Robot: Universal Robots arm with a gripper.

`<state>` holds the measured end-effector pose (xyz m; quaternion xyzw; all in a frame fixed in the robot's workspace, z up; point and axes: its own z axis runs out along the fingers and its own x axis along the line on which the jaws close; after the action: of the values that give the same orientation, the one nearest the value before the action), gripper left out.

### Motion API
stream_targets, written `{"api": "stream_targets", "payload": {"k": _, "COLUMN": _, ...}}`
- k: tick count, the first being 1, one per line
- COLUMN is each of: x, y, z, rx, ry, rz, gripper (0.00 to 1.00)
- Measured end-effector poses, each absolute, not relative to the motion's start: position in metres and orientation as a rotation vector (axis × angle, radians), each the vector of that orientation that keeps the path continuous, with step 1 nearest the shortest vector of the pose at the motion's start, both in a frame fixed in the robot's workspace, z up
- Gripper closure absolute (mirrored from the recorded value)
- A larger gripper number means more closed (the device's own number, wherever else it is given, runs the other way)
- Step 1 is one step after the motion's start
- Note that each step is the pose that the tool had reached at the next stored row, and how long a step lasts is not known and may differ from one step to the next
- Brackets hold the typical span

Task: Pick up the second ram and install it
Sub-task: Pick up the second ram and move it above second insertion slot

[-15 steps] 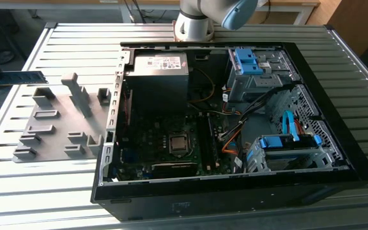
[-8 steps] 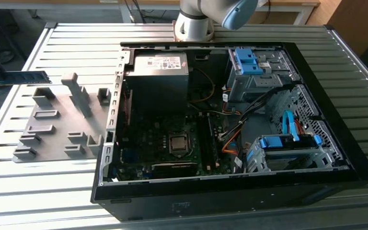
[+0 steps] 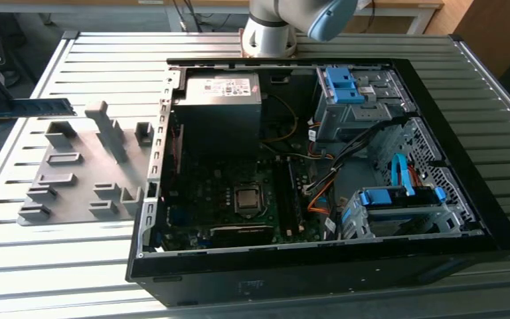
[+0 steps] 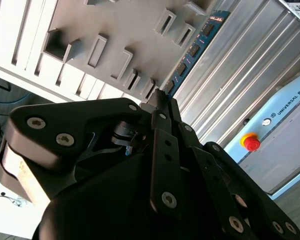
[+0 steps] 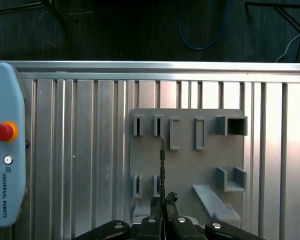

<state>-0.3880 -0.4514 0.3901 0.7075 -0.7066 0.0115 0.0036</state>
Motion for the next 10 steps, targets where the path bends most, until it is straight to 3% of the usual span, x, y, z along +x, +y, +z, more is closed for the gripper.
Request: {"api": "stream_targets", "payload": {"k": 10, "x": -0.381, "y": -0.4514, "z": 0.3901, "rx": 2.218, "ry": -2.215, "rz": 0.036, "gripper": 0.86}}
